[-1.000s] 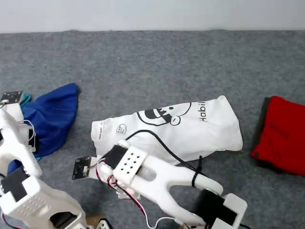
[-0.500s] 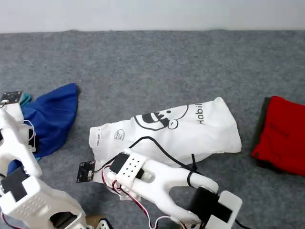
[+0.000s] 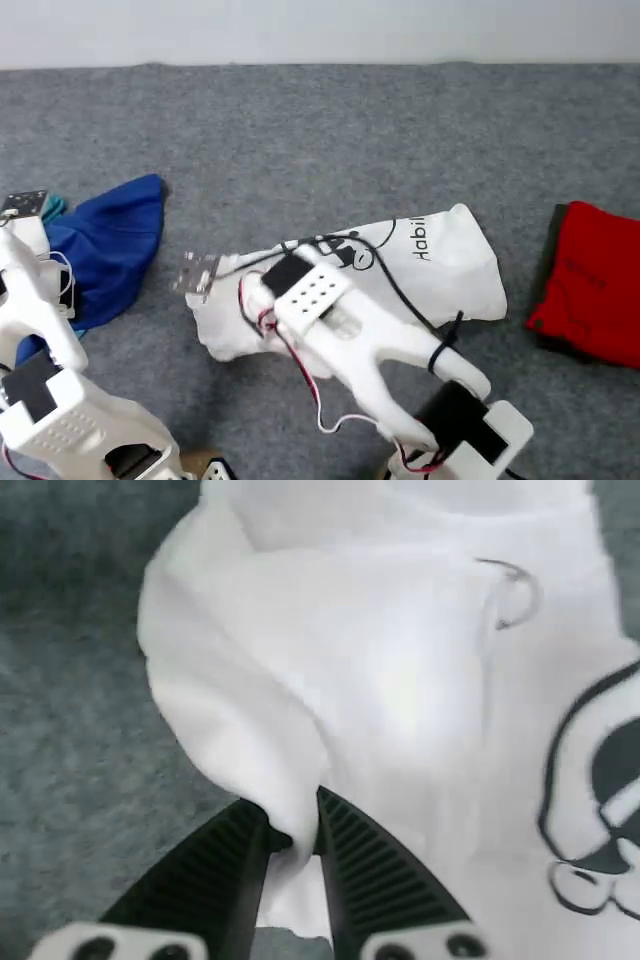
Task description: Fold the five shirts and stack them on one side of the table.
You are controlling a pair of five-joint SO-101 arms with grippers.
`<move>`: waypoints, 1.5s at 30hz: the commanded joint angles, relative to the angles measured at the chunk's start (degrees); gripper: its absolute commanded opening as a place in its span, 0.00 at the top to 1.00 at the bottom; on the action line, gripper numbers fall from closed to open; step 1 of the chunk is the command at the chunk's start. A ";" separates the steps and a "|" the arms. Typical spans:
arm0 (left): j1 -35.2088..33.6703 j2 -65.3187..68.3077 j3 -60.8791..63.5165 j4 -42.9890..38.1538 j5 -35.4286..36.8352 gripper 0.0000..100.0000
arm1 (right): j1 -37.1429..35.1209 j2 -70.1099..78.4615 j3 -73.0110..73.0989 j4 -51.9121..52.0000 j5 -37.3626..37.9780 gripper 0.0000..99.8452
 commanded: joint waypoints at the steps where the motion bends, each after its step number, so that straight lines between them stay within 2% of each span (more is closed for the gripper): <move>1: 0.09 -0.35 -1.98 -1.14 -0.62 0.93 | 1.63 1.19 -5.98 0.48 0.79 0.98; 8: 0.09 -0.35 -1.98 -1.14 -0.62 0.93 | 1.80 9.54 -14.77 3.12 0.44 0.80; 18: 0.09 -0.35 -1.98 -1.14 -0.62 0.93 | 7.25 22.64 -28.75 3.38 0.44 0.81; 29: 0.09 -0.35 -1.98 -1.14 -0.62 0.93 | 11.65 24.22 -45.01 19.65 0.44 0.82; 35: 0.09 -0.35 -1.98 -1.14 -0.62 0.93 | 5.76 24.31 -48.62 32.48 0.70 0.99; 45: 0.18 -0.35 -1.98 -1.14 -0.62 0.93 | -2.86 25.45 -44.84 32.31 -0.62 0.99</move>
